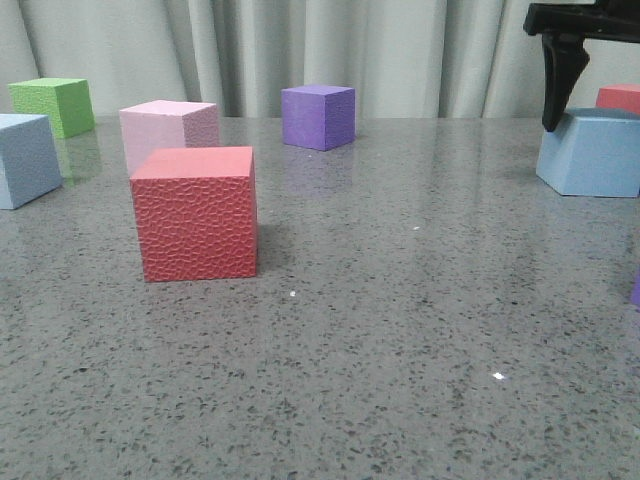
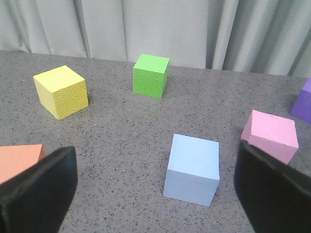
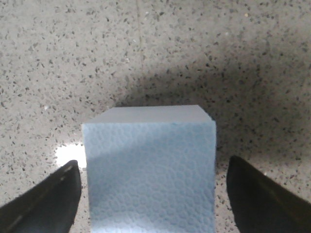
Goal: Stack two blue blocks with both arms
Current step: 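Lower the right gripper onto the light blue cube and close it, then lift the light blue cube with the right gripper toward the table center, then set the cube down behind the red cube, open right gripper, withdraw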
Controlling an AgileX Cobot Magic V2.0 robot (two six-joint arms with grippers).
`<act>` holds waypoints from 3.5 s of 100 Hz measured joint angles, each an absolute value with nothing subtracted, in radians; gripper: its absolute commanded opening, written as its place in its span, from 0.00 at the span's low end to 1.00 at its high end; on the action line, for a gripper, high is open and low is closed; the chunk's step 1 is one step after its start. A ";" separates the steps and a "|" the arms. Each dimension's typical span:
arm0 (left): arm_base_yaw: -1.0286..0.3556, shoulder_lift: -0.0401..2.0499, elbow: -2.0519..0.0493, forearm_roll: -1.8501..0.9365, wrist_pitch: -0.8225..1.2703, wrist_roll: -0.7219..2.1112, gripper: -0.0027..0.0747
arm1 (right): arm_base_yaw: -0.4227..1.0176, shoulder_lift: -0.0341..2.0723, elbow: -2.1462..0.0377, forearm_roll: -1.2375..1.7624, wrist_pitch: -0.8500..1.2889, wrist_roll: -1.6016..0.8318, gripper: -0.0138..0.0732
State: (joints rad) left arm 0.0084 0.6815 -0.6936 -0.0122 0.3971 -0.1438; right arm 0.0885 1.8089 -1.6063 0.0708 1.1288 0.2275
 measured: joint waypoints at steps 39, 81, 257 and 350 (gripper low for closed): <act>0.008 0.682 -0.694 -0.012 0.396 -0.144 0.85 | 0.088 1.819 -1.608 0.071 1.129 0.227 0.54; 0.008 0.682 -0.694 -0.012 0.396 -0.144 0.85 | 0.151 1.819 -1.732 0.089 1.227 0.265 0.54; 0.008 0.682 -0.694 -0.015 0.396 -0.144 0.85 | 0.493 1.970 -1.894 0.126 1.135 0.533 0.80; 0.008 0.740 -0.791 -0.015 0.496 -0.144 0.85 | 0.500 1.326 -1.260 0.059 0.855 0.423 0.73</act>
